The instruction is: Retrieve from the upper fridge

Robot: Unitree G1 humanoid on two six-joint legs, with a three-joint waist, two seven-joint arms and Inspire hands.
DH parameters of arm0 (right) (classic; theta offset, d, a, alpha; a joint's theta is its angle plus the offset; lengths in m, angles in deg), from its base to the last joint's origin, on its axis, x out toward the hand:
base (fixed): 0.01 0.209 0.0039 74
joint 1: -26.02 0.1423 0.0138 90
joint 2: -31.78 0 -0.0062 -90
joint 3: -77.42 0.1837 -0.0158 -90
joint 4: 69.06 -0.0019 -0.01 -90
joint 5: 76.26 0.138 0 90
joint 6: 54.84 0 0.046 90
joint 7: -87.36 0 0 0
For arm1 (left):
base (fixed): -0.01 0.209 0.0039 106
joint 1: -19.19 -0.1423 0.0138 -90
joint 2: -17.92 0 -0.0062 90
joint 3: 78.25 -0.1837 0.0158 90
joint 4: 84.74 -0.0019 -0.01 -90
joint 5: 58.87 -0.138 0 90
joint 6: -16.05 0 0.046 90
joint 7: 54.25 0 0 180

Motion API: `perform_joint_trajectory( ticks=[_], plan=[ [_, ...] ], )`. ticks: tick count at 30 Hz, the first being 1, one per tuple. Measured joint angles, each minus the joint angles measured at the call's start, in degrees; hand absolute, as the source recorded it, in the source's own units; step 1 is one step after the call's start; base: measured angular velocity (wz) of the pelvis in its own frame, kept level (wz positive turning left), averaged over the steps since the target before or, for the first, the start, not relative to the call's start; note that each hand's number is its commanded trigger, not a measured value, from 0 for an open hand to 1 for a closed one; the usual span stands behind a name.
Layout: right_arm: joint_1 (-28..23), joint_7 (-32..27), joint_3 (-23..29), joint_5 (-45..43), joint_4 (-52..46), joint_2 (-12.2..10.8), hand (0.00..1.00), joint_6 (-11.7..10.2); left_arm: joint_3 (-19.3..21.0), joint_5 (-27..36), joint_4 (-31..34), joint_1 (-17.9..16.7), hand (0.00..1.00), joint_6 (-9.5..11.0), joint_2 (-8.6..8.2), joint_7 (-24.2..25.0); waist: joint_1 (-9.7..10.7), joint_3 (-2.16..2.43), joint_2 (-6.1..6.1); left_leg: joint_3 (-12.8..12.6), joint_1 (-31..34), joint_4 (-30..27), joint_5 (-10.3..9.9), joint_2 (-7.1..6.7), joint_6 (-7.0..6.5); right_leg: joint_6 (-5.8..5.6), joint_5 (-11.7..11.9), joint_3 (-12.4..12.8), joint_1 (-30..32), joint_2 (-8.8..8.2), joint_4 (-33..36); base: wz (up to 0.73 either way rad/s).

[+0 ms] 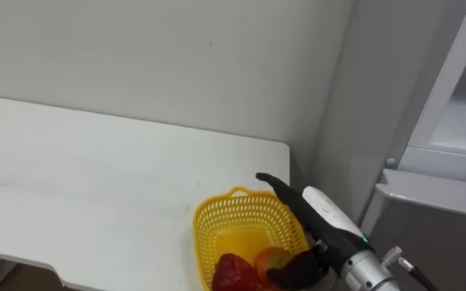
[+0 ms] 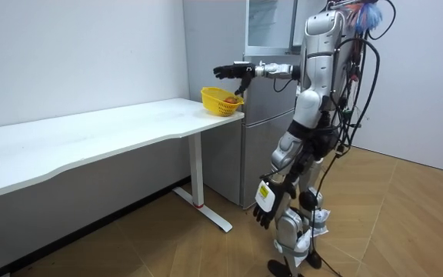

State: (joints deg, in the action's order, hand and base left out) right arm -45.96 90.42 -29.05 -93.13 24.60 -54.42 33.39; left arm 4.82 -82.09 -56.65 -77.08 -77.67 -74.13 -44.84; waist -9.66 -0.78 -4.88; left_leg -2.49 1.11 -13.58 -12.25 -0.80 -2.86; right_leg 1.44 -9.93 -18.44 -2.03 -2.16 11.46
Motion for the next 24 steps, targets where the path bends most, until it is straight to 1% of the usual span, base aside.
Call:
perform_joint_trajectory(
  ticks=[4,7,9,10,11,12,14,15,16,17,20,22,23,24],
  plan=[
    [0.0,-0.1,0.4,1.4,-2.8,0.0,0.0,0.0,0.0,0.0,0.0,-0.1,0.0,0.0,0.0,0.0,0.0,0.01,0.02,-0.5,-0.6,0.1,0.0,0.11,0.01,0.0,0.0,0.7,0.0,0.1,0.0,-0.08],
    [0.0,-0.1,0.6,4.0,-5.8,0.0,0.0,0.0,0.0,0.0,0.0,-0.3,0.0,0.0,-0.14,0.1,0.2,0.06,0.2,-1.3,-0.8,0.6,0.0,0.19,0.01,0.01,0.0,1.4,0.0,0.15,0.1,-0.12],
    [-0.1,0.1,1.1,5.1,-8.5,0.0,0.0,0.0,0.6,-0.1,0.0,-0.8,0.0,0.0,-0.51,0.1,0.7,0.25,0.46,-1.9,-1.1,0.8,0.0,0.23,0.0,0.01,0.0,2.2,0.0,0.19,0.1,-0.13],
    [-0.1,0.3,1.5,5.2,-9.3,-0.1,0.0,0.0,1.2,-0.1,0.0,-0.9,0.0,0.0,-0.78,0.1,0.9,0.31,0.54,-1.8,-1.1,0.8,0.0,0.2,-0.01,0.0,0.0,2.3,0.0,0.19,0.1,0.0],
    [-0.1,0.4,2.4,5.5,-11.0,-0.2,0.0,0.0,1.8,-0.1,0.0,-1.1,0.0,0.0,-1.23,0.0,1.5,0.47,0.81,-1.8,-1.1,0.9,0.0,0.17,-0.03,-0.11,0.1,2.7,0.0,0.18,0.1,0.0],
    [-0.2,0.4,3.1,5.9,-13.0,-0.2,0.0,0.0,1.7,0.0,0.0,-1.4,0.0,0.0,-1.4,0.1,1.8,0.66,1.1,-1.9,-1.3,0.9,0.0,0.16,-0.04,-0.15,0.1,2.8,-0.1,0.19,0.1,0.0],
    [-0.8,0.4,3.5,6.1,-15.7,-0.2,0.0,-0.2,1.7,0.1,0.0,-1.6,0.0,0.0,-1.42,0.1,2.2,0.78,1.42,-2.0,-1.8,1.0,0.0,0.2,-0.04,-0.15,0.1,3.1,-0.5,0.26,0.1,-0.06],
    [-1.4,0.4,3.7,6.2,-16.3,-0.2,0.0,-1.1,1.7,0.1,-0.1,-1.5,0.0,0.0,-1.44,0.0,2.6,0.6,1.77,-2.1,-2.5,1.1,0.0,0.21,-0.04,-0.15,0.1,3.4,-1.0,0.3,0.0,-0.04],
    [-1.9,0.5,3.7,6.0,-16.3,-0.2,0.0,-1.4,1.6,0.1,-0.2,-1.6,0.0,0.0,-1.49,-0.1,2.8,0.63,1.92,-2.1,-2.8,1.1,0.0,0.21,-0.04,-0.15,0.1,3.5,-1.1,0.32,0.1,0.0],
    [-3.2,0.7,3.7,5.8,-16.3,-0.2,0.0,-1.7,1.6,0.1,-0.5,-1.6,0.0,0.0,-1.61,-0.3,3.0,0.92,2.04,-2.2,-2.9,1.5,0.0,0.21,-0.04,-0.15,0.1,3.9,-1.2,0.34,0.1,-0.06],
    [-6.5,1.0,3.8,5.5,-16.4,-0.5,0.0,-1.7,1.5,0.0,-1.0,-1.5,0.0,0.1,-1.85,-1.1,3.4,0.91,2.09,-2.9,-2.9,1.6,0.0,0.27,-0.05,-0.16,0.1,4.3,-0.9,0.33,0.2,-0.1],
    [-8.8,1.1,4.3,5.6,-17.2,-1.5,0.0,-1.9,1.6,0.1,-2.0,-1.6,0.0,0.2,-1.91,-1.4,3.6,0.89,2.14,-3.3,-3.0,1.6,0.0,0.33,-0.05,-0.16,0.1,4.7,-0.9,0.38,0.2,-0.12],
    [-10.1,1.2,4.4,5.5,-18.5,-2.6,0.0,-1.9,1.6,0.2,-2.6,-1.7,0.0,0.2,-1.95,-1.5,3.9,0.9,2.26,-3.5,-3.1,1.6,0.0,0.38,-0.05,-0.15,0.1,5.0,-0.9,0.45,0.2,-0.07],
    [-11.2,1.3,4.4,5.5,-19.9,-3.1,0.0,-1.9,1.6,0.3,-2.9,-1.9,0.0,0.2,-2.06,-1.5,4.4,0.88,2.34,-3.5,-3.2,1.6,0.0,0.38,-0.05,-0.15,0.1,5.0,-0.9,0.45,0.3,-0.05]
  ],
)
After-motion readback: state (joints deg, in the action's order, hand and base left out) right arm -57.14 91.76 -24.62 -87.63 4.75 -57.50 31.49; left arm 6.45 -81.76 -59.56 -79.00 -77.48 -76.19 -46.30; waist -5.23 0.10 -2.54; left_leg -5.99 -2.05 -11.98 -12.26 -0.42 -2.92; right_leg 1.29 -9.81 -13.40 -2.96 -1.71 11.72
